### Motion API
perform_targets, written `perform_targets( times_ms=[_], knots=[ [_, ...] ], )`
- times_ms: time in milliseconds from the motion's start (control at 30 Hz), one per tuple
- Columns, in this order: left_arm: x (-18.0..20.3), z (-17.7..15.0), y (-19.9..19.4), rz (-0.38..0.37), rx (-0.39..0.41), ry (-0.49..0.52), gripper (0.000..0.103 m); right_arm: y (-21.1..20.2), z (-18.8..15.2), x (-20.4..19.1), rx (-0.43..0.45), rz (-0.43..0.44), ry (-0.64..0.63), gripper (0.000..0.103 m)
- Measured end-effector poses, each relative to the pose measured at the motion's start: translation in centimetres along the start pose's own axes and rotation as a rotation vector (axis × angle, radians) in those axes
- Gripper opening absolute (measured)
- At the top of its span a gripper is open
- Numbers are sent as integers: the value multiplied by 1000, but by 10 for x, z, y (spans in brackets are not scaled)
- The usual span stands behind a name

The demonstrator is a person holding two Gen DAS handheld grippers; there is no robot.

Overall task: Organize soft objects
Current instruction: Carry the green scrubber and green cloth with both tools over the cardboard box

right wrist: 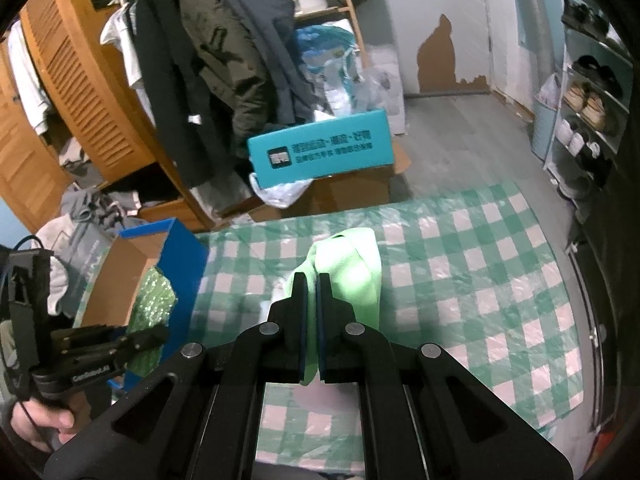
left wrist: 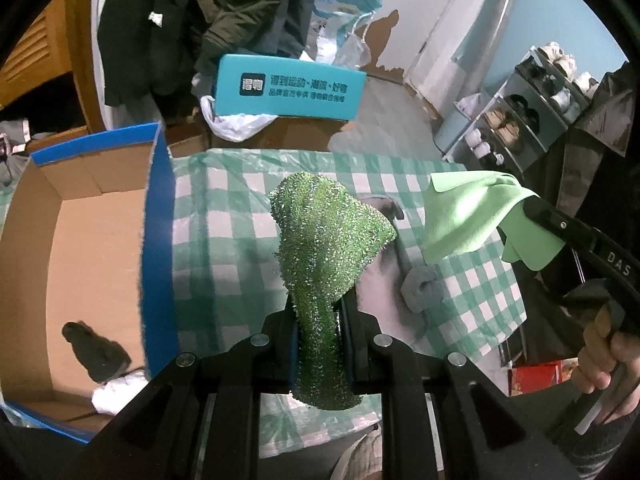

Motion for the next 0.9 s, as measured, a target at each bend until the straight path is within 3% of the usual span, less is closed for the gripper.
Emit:
perform_targets(
  times_ms=[467,900],
  knots=[
    [-39,6,-25,30,57,-53,17,-1,16,-58,19,91,-76,3],
    [-83,11,-46,73,110,-103,17,27,22,-105,-12,142,-132,3]
  ],
)
Point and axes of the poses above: each gripper's, at about its wrist camera, not at the fingertips, and y roughly the way its jaws point, x to its right, z to its top, the point moved 4 cm from there along y, roughly the way its jaws point, and after that the axes turned 10 degrees about z, right-handed, at the moved point
